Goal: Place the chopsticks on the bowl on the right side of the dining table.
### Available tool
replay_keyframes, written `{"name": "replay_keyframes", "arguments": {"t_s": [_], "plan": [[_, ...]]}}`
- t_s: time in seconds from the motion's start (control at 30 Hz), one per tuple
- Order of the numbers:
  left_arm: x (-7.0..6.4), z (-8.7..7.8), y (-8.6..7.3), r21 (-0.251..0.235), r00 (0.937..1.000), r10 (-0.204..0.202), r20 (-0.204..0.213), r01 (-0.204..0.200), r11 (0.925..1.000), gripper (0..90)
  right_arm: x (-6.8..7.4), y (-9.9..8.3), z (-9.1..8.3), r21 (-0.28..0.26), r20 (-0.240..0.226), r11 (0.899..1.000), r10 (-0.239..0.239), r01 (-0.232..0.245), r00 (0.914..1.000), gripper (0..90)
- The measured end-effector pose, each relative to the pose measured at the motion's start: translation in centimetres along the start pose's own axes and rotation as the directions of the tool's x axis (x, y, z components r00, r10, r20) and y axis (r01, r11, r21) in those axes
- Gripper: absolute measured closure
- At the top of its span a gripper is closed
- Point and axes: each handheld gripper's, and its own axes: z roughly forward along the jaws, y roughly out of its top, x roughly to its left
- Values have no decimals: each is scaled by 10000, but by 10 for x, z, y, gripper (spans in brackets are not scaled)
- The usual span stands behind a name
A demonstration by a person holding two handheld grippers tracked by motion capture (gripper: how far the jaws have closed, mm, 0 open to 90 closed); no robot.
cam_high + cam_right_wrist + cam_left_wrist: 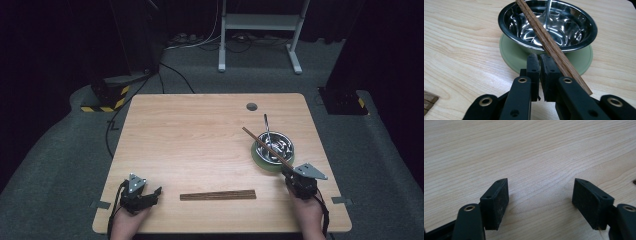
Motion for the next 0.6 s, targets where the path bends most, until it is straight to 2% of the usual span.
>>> {"name": "replay_keyframes", "arguments": {"t_s": [0.03, 0.13, 0.33, 0.37, 0.43, 0.47, 0.5, 0.57, 0.6], "plan": [[0, 0, 0, 2, 10000, -2, 0, 2, 10000, 293, 0, 0, 0, -3, 28, 9998, 177, -177, 9998, 848], [0, 0, 0, -29, 10000, -56, -26, 56, 10000, 293, -3, 0, -1, -19, 73, 10000, 87, -87, 9999, 841], [0, -1, 0, 64, 9997, 14, 245, -16, 10000, 318, -8, -1, -2, -36, 239, 9998, 188, -187, 9995, 841], [1, -2, 1, 172, 9991, 231, 347, -238, 9996, 335, -10, -1, -2, -27, 302, 9997, 250, -249, 9992, 841], [-1, -1, 2, 135, 9987, 175, 475, -181, 9997, 397, -14, -1, -3, -50, 380, 9996, 289, -287, 9989, 841], [-3, 0, 3, 154, 9991, 186, 373, -192, 9997, 434, -16, -2, -4, -96, 400, 9992, 391, -388, 9984, 840], [-4, 0, 4, 138, 9986, 400, 333, -405, 9991, 460, -18, -1, -5, -123, 399, 9989, 454, -449, 9982, 838], [-9, 1, 9, 148, 9986, 312, 417, -318, 9994, 477, -21, -1, -6, -183, 463, 9987, 483, -475, 9978, 838], [-11, 1, 12, 186, 9974, 484, 524, -495, 9986, 477, -21, -1, -6, -178, 455, 9985, 533, -526, 9975, 837]]}}
